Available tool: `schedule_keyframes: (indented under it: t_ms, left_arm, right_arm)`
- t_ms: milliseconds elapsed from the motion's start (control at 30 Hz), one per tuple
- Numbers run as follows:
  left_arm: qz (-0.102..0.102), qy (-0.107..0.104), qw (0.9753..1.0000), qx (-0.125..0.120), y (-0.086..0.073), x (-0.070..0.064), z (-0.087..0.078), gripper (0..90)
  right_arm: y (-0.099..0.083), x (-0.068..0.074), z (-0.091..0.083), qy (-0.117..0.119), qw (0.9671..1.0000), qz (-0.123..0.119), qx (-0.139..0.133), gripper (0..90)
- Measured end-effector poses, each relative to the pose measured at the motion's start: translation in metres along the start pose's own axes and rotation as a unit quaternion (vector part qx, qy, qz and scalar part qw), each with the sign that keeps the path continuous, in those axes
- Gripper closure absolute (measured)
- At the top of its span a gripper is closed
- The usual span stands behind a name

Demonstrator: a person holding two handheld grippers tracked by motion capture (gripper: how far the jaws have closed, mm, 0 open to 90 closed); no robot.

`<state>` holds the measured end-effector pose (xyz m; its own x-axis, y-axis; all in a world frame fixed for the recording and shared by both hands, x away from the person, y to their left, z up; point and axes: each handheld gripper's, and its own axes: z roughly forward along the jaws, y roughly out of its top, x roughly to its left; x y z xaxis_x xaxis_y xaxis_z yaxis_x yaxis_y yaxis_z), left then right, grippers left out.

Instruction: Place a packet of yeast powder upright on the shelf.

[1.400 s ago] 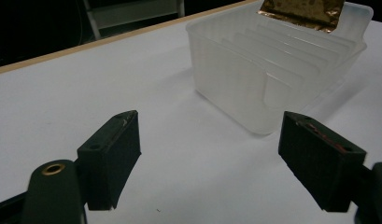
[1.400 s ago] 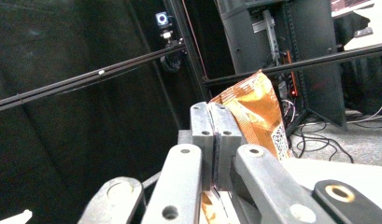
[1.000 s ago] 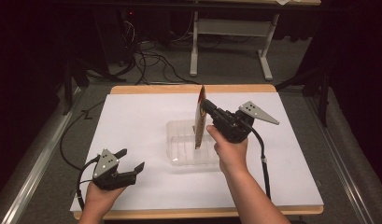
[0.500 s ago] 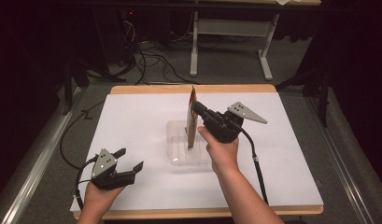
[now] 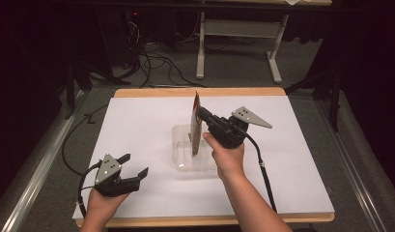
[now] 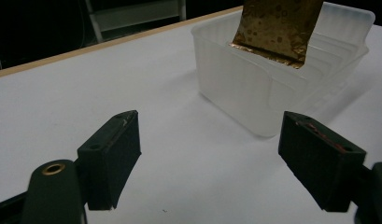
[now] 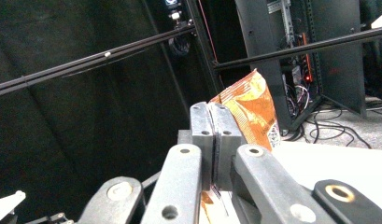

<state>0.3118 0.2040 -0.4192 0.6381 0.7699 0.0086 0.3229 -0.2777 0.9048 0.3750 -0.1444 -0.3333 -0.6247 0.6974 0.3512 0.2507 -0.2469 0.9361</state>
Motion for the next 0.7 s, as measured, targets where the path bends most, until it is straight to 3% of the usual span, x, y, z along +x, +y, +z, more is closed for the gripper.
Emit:
schedule_keyframes:
  t_ms: [400,633,700]
  left_arm:
    - [0.004,-0.001,1.0,0.006,-0.0003,-0.0016,0.0027,21.5]
    - [0.0,-0.001,1.0,0.003,0.0002,0.0003,0.0008,21.5]
    - [-0.001,-0.001,1.0,0.001,0.0002,0.0007,0.0001,21.5]
  right_arm:
    - [-0.0002,-0.0041,-0.0061,0.0,1.0,0.004,-0.006,90.0]
    - [0.0035,-0.0071,-0.007,0.006,0.9994,0.028,-0.022,90.0]
    - [0.006,-0.006,-0.0062,0.005,0.9996,0.022,-0.016,90.0]
